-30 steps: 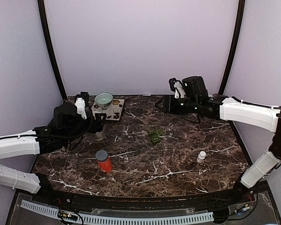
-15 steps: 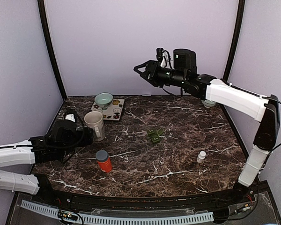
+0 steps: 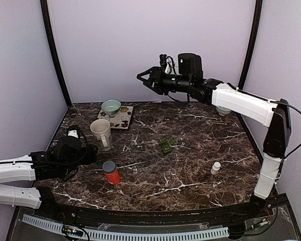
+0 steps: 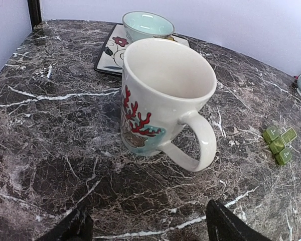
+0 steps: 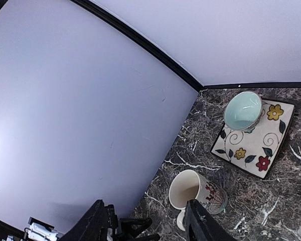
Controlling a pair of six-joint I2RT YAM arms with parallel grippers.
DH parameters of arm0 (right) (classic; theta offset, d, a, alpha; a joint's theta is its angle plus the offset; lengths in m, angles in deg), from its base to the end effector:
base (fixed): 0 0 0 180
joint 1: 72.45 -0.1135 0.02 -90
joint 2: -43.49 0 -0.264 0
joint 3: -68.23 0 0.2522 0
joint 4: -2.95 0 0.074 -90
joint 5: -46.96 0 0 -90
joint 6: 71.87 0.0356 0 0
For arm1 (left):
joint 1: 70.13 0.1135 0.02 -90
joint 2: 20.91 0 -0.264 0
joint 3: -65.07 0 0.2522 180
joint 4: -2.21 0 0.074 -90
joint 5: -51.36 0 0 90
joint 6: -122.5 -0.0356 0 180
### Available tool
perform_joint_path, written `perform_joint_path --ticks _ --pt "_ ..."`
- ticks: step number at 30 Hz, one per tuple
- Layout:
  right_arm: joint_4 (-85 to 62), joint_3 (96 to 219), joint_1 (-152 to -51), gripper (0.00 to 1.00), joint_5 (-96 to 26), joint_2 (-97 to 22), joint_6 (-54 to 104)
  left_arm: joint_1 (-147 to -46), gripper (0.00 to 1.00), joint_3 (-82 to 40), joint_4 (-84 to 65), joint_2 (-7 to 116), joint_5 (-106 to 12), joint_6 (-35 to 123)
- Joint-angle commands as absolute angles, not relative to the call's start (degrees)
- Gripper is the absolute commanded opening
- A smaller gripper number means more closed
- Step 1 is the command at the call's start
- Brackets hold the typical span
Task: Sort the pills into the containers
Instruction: Pick up the pill bottle from the center of the board.
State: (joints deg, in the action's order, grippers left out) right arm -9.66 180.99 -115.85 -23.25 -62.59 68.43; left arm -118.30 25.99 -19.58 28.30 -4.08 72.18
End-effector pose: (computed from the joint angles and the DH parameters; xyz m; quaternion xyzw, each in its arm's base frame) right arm 0.3191 0.3183 0.3854 -0.0708 0.7373 0.5685 0.3580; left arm 0.1374 -0.1233 0.2144 -0.0820 0.8432 -0.1345 0.5140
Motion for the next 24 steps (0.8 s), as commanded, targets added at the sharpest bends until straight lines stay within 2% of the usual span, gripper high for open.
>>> perform_joint_path --ticks 1,13,24 --pt "-9.61 185.63 -115.96 0.53 -22.40 -63.83 68.12 -119.47 0.80 27.57 -20.70 29.44 -4.57 74.26" --pt "-12.94 185.03 -118.95 0.50 -23.15 -69.48 55.02 -119.79 0.80 33.37 -17.26 27.06 -5.43 79.93" --pt "-26.21 189.82 -126.56 0.52 -32.93 -75.98 40.03 -119.17 0.82 34.19 -14.75 29.95 -8.21 80.64"
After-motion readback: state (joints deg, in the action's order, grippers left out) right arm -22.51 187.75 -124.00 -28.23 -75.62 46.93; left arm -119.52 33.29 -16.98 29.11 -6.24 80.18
